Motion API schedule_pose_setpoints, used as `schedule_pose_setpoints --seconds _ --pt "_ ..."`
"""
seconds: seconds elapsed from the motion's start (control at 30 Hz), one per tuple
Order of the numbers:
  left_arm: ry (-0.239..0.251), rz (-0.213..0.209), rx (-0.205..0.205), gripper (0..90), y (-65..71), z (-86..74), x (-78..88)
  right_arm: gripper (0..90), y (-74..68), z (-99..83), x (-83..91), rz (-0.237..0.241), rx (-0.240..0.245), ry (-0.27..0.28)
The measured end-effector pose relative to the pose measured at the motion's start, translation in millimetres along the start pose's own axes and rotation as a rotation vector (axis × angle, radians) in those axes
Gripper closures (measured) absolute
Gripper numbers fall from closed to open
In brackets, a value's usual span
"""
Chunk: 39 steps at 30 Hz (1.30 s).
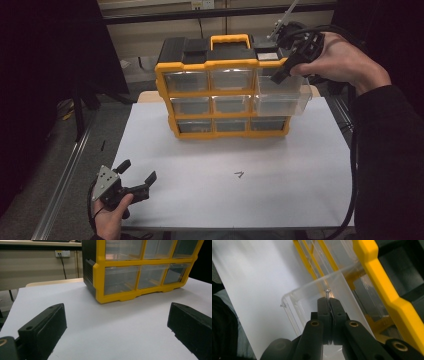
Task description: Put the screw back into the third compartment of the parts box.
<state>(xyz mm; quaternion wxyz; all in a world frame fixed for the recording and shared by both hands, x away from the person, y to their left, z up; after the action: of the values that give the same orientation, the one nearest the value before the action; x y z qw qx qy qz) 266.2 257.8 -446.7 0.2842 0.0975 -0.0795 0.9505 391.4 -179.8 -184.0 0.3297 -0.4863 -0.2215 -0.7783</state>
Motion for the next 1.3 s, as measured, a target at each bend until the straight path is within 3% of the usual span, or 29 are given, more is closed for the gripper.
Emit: schedule_pose_setpoints --seconds 0.3,0.67,1.3 --pt "-0.003 0.004 -0.014 2.2 -0.3 0.4 0.7 88.2 3.2 -4.0 -13.9 0.006 0.0 -0.073" --pt "0.001 -0.003 -0.003 2.2 0.2 0.2 0.2 88.2 7.4 -4.4 -32.5 0.005 -0.007 -0.167" --pt "-0.007 0.0 -0.021 2.3 -0.8 0.0 0.6 88.1 18.4 -8.7 -59.7 0.031 -0.051 -0.225"
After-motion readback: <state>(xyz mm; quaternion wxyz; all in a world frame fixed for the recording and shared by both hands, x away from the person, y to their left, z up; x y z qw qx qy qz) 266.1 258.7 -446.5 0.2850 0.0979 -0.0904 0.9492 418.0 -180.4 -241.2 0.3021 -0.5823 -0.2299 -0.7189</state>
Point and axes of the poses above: each handheld gripper's, and its own axes: x roughly backward along the jaws, z roughly out of its top, y roughly to its right, the point moved 3 cm from there along -x, roughly forward along the jaws, and after that the axes turned 10 degrees about -x, right-handed, at the moved point
